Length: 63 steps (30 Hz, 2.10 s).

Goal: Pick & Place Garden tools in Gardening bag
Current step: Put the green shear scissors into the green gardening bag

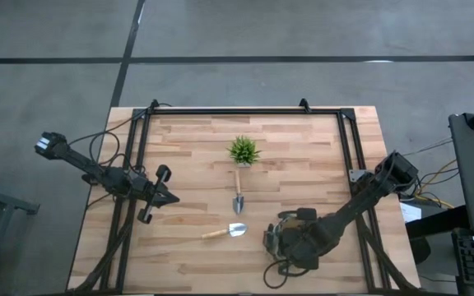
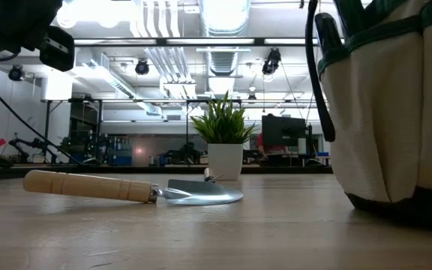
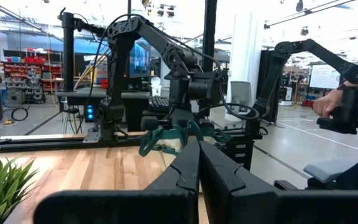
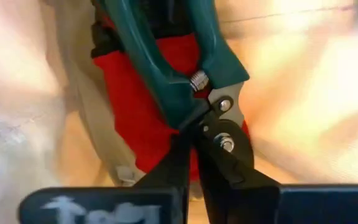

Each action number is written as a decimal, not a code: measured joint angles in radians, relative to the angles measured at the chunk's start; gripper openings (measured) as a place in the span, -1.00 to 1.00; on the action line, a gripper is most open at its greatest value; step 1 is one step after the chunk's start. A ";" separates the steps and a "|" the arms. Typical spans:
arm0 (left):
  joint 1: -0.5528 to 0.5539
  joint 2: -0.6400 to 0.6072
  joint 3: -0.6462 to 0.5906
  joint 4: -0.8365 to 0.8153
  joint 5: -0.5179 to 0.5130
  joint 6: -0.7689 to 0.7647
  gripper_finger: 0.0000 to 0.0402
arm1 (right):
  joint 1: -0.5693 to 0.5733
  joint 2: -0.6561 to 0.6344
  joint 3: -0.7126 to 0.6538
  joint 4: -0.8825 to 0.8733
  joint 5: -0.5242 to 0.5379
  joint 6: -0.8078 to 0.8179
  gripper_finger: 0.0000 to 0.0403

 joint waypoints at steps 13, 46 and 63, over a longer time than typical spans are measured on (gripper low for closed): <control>0.000 0.000 0.000 0.000 0.000 0.000 -0.94 | -0.037 -0.044 0.113 -0.078 0.148 -0.001 -0.96; 0.000 0.000 0.000 0.000 0.000 0.000 -0.94 | -0.033 -0.037 0.010 0.140 0.101 -0.236 0.12; 0.000 0.000 0.000 0.000 0.000 0.000 -0.94 | -0.051 -0.040 -0.099 0.242 0.101 -0.235 -0.42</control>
